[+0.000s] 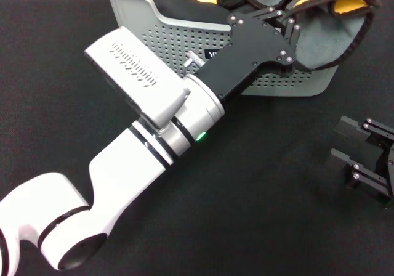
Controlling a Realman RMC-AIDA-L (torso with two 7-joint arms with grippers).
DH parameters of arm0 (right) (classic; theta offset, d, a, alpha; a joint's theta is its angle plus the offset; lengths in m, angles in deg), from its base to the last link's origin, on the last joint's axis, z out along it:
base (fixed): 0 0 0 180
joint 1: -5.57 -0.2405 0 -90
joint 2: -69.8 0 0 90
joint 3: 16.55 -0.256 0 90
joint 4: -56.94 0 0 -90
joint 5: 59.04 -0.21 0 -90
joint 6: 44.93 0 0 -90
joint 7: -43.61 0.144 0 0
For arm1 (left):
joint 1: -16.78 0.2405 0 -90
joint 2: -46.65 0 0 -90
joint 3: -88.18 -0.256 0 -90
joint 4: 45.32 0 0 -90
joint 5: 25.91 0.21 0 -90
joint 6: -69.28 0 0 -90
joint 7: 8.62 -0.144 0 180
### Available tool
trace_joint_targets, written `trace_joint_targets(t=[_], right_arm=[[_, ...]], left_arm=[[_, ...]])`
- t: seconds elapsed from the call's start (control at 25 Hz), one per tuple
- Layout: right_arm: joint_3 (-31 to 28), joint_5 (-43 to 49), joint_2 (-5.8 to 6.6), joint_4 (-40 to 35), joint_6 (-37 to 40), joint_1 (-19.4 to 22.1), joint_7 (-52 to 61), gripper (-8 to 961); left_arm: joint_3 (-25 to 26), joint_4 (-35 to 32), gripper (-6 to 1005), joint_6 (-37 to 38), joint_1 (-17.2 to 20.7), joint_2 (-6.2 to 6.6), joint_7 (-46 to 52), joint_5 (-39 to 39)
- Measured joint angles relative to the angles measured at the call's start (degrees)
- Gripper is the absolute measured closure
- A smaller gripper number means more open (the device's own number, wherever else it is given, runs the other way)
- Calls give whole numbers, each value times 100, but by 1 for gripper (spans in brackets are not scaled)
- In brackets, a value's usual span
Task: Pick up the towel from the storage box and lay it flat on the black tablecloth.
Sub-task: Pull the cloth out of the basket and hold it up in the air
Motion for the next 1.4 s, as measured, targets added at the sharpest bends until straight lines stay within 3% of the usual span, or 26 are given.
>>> trace_joint_targets(t=[0.04,0.32,0.44,0.64,0.8,0.88,1.04,1.16,1.4], right_arm=[[0,-2,0,1,0,-1,0,395],[0,-7,0,38,-40,-4,10,394],[0,-9,0,62,-53,-4,25,394],[0,-68,0,70,-69,-53,24,394],[17,-117,0,78,-85,-124,35,395],[39,-134,0,79,-120,-170,44,395],[56,-248,-17,128,-220,-274,61,395],[64,-342,-21,162,-259,-278,67,395],[318,-599,-35,339,-409,-292,69,394]], left_arm=[[-1,1,968,96,36,4,0,20],[192,-45,996,1080,411,99,427,574],[693,-57,996,1842,723,218,1310,1407],[2065,-78,995,3067,1146,421,3516,3063],[3005,-128,995,3377,1216,457,4812,4162],[3601,-59,995,3422,1133,444,5473,5077],[4116,69,995,3432,1020,414,6157,5778],[4246,-110,995,3498,1001,415,6453,6145],[4421,-804,994,3880,1382,452,6731,6322]])
